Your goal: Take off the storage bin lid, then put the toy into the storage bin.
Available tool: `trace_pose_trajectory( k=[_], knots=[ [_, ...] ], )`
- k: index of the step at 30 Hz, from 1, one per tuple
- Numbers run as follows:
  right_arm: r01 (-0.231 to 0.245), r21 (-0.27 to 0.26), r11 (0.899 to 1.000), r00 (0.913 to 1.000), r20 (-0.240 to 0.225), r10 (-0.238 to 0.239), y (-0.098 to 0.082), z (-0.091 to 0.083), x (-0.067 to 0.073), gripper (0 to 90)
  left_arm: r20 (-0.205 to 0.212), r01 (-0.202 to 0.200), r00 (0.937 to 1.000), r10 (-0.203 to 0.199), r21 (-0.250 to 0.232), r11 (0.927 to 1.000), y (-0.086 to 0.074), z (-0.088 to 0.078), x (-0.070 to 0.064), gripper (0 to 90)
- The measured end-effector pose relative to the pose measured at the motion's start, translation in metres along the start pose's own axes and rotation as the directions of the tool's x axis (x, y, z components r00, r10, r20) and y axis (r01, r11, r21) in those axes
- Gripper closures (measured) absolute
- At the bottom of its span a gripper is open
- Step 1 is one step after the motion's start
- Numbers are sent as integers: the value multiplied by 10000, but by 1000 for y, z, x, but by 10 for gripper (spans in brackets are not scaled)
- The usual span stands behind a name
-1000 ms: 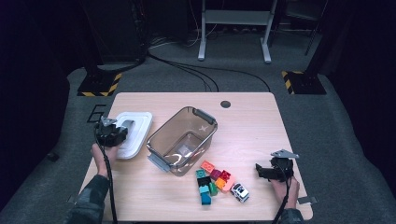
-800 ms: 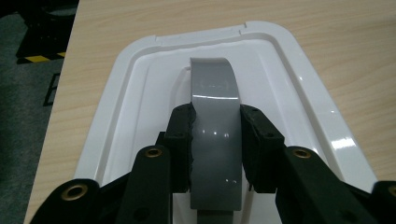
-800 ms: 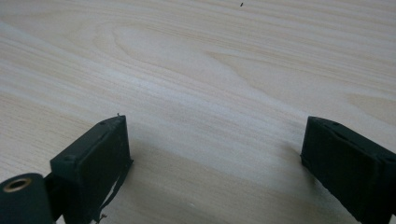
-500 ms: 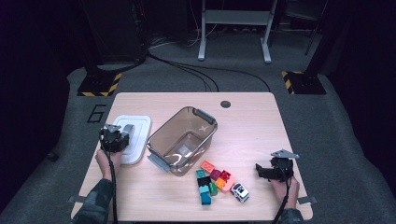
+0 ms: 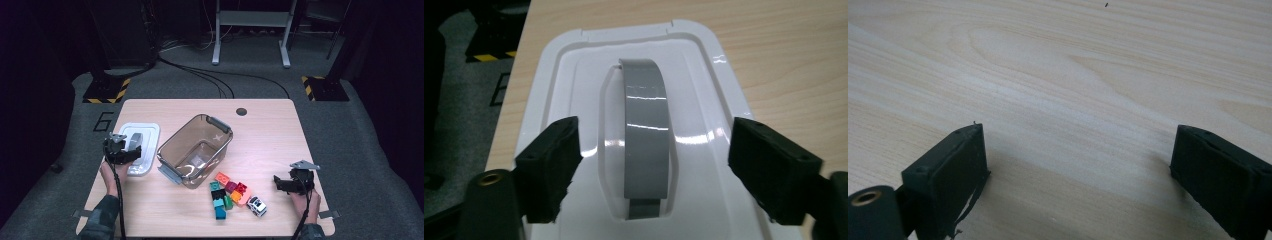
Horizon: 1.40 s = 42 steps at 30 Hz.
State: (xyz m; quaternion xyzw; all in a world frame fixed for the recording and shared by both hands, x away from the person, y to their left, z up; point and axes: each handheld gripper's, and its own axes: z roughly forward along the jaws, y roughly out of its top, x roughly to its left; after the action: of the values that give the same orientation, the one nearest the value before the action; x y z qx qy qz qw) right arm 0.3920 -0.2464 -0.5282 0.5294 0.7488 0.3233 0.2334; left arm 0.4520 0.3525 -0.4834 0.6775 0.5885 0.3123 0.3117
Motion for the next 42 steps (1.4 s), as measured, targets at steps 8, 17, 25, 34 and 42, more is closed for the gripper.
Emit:
trace_pose_trajectory(
  k=[8, 17, 25, 34, 42],
  knots=[
    [-4, -1, 10000, 10000, 13, 4, 0, 0, 0, 69, 735, -425, 9964, 418, 87, 9991, -18, -26, -8, 46],
    [-16, 10, 10000, 10000, 33, 16, 0, 0, 0, 68, 1339, -688, 9887, 681, 7, 9976, -58, -42, -25, 1],
    [-47, 26, 10000, 9999, 136, 47, 0, 0, 1, 50, 1805, -1282, 9761, 1214, 265, 9914, -88, -53, -46, 1],
    [-51, 37, 10000, 9999, 119, 51, 0, 0, 1, 49, 2034, -1759, 9658, 1605, 598, 9826, -96, -52, -58, 2],
    [-174, 39, 9998, 9998, 132, 174, 1, 1, 2, 42, 2460, -1463, 9616, 1220, 829, 9858, -96, -50, -55, 4]
  ],
)
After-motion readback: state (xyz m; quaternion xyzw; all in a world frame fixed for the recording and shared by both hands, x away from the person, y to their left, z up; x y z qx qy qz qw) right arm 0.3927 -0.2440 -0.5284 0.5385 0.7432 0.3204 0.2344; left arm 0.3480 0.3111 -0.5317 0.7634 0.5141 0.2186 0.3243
